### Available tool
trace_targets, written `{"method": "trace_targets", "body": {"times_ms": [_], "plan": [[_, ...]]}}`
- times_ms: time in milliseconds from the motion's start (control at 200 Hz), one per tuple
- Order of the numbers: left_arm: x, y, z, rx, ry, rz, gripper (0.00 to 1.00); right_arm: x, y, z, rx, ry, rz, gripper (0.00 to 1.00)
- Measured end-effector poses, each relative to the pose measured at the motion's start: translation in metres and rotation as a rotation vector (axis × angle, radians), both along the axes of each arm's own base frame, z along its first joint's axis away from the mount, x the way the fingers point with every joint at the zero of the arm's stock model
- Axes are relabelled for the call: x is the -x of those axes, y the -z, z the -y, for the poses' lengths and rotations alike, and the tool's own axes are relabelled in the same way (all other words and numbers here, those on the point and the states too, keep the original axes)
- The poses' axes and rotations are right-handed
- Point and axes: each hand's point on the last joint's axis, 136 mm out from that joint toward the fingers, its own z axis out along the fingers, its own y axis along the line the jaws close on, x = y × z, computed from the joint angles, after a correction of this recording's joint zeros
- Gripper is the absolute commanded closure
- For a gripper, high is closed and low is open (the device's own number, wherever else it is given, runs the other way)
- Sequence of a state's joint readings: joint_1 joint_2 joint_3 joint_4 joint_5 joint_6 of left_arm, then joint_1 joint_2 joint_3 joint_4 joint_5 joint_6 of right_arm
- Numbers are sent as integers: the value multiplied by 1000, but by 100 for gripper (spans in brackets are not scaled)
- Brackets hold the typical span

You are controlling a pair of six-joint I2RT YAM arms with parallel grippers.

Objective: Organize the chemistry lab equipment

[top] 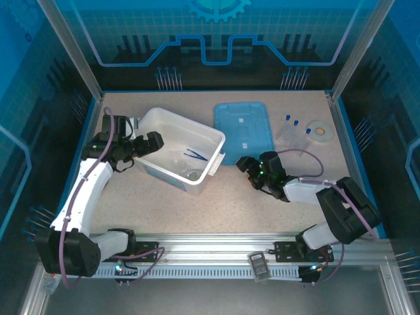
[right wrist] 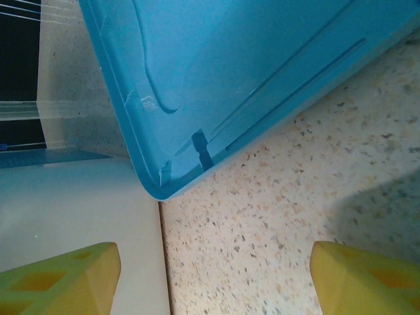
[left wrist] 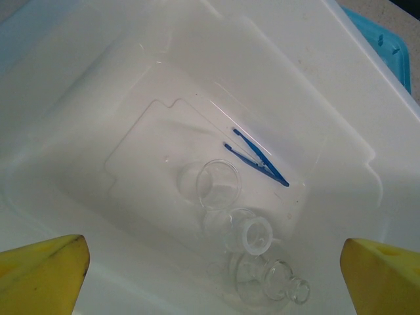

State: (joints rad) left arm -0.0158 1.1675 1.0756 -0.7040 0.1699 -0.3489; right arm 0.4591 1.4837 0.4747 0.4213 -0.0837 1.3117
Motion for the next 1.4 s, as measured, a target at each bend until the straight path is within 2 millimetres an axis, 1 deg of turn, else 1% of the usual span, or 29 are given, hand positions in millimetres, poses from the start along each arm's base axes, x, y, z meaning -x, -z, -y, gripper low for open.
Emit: {"method": "trace_targets", "body": {"times_ms": [70, 120, 170, 355, 525, 620, 726, 821, 891, 1011, 1136, 1281, 1336, 1401], "plan": [[2, 1, 1, -4, 8, 0, 1, -4, 6, -3, -20, 6, -9, 23], [3, 1, 1, -6, 11, 2, 1, -8, 3, -6, -42, 13, 4, 24], [4, 1, 1, -6, 12, 3, 1, -13, 4, -11, -68, 12, 1, 24], [11, 0, 5, -3, 25, 5, 1, -28, 2, -21, -155, 33, 23, 26], [17, 0, 9, 0, 40, 3, 1, -34, 0, -22, -200, 60, 27, 26], [20, -1, 12, 4, 47, -1, 1, -41, -2, -25, -220, 70, 40, 26], [22, -1, 13, 4, 52, -3, 1, -45, -3, -23, -229, 80, 36, 26], [24, -1, 14, 5, 54, 0, 1, -54, -3, -16, -231, 106, 37, 26], [27, -2, 16, 12, 64, 7, 1, -62, -3, -5, -226, 141, 42, 26], [35, -14, 23, 27, 91, 45, 1, -75, -4, 13, -206, 201, 48, 25], [43, -29, 28, 37, 110, 102, 1, -84, -7, 18, -182, 220, 52, 25], [49, -37, 36, 50, 144, 126, 1, -103, -20, 21, -189, 236, 83, 25], [51, -41, 39, 52, 158, 129, 1, -110, -22, 27, -194, 255, 92, 25], [55, -47, 43, 57, 176, 141, 1, -115, -19, 36, -193, 279, 88, 25]]}}
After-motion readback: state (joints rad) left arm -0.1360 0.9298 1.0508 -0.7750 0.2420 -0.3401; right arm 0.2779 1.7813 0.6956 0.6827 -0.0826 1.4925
